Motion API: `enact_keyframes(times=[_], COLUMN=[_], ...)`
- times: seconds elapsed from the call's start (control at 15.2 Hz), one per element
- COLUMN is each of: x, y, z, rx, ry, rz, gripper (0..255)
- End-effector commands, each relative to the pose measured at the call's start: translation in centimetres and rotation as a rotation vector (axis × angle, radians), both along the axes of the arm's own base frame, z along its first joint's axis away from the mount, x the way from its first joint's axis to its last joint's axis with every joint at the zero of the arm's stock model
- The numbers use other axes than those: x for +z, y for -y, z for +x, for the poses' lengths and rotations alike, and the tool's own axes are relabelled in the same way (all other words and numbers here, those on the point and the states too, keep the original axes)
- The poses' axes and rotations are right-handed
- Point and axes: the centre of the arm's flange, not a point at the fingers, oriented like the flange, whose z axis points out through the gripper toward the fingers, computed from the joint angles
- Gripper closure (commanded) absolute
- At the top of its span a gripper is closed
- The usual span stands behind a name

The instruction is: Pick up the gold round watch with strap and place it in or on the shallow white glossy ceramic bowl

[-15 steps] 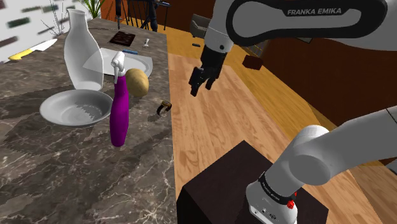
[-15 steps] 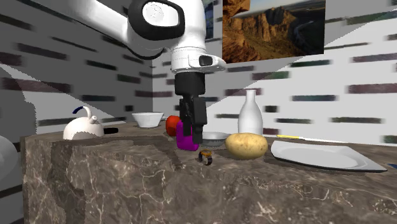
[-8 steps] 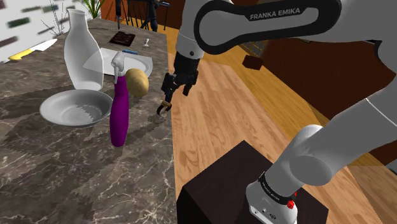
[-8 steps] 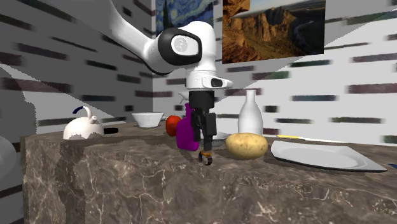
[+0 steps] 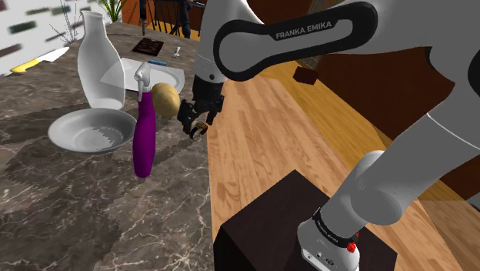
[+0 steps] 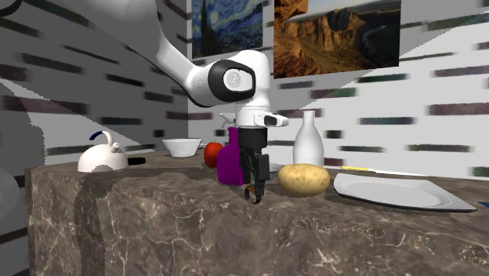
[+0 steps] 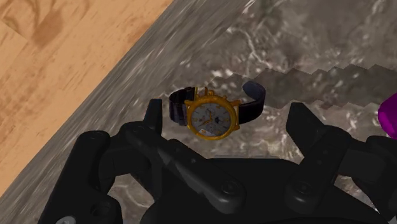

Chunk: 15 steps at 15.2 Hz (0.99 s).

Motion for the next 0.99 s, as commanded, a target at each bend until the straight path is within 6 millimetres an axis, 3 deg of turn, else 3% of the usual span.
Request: enact_keyframes(times=[0.0,0.07,0.59,0.66,0.92], x=[-1.12,-1.95,-1.95,-1.95,-1.95], y=[-0.09,-0.13,-0.13,-0.13,-0.13], z=[-0.09,-0.09,-0.08,-0.08,-0.08], rx=[0.000,0.000,0.000,0.000,0.000], ry=[0.000,0.000,0.000,0.000,0.000], rz=[0.000,0.000,0.000,0.000,0.000], gripper=[0,0,0,255,255])
